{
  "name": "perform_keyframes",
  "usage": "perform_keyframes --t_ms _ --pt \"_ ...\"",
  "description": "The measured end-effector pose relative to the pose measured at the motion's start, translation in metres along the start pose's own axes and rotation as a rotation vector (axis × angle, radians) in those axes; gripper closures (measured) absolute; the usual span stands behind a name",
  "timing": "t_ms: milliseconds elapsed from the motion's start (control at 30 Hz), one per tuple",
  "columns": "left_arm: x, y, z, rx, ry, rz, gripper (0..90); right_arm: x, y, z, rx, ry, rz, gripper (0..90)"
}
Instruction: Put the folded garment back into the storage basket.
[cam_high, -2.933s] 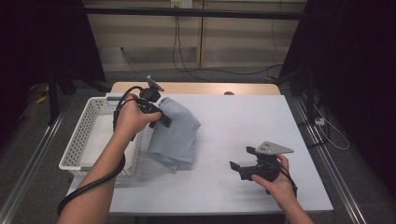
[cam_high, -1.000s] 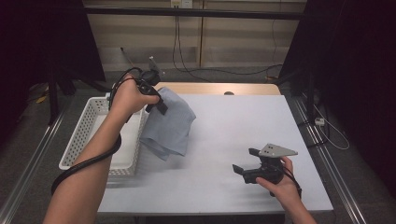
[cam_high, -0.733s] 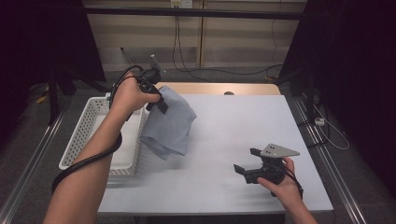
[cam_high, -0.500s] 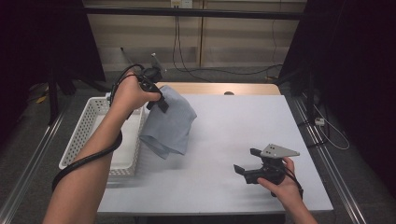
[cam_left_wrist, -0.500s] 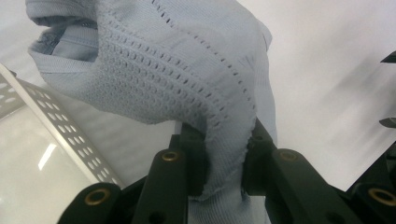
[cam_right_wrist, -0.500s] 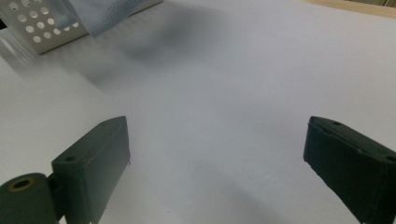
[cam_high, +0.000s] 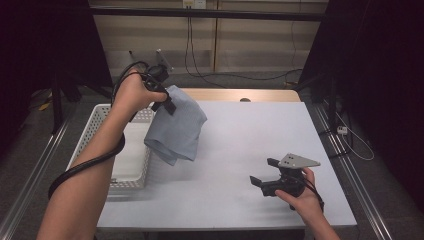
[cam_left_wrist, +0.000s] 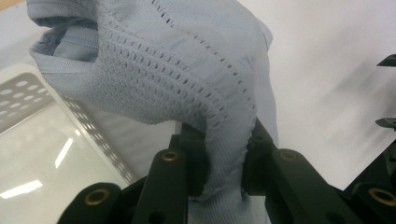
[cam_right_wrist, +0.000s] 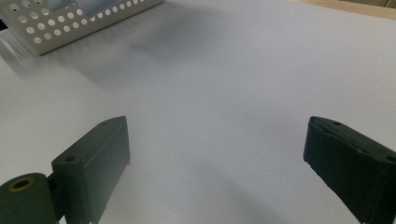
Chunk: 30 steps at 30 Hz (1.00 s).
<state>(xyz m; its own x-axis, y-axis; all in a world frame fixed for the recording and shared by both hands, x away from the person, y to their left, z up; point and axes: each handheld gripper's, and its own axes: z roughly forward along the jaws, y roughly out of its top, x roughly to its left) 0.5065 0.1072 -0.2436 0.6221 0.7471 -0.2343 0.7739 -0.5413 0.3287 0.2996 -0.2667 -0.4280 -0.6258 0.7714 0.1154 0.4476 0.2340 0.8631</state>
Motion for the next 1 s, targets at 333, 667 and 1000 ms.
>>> perform_keyframes --t_ms 333,667,1000 --pt "0.005 0.007 -0.011 -0.006 0.005 0.003 75.4 0.000 0.000 0.000 -0.002 0.002 0.002 7.1" --pt "0.011 0.011 -0.019 0.010 0.029 0.000 75.4 0.000 0.000 0.000 -0.002 0.003 -0.001 7.1" --pt "0.024 0.008 -0.030 0.004 0.036 -0.015 75.4 0.000 -0.001 0.001 0.003 0.006 -0.001 7.1"
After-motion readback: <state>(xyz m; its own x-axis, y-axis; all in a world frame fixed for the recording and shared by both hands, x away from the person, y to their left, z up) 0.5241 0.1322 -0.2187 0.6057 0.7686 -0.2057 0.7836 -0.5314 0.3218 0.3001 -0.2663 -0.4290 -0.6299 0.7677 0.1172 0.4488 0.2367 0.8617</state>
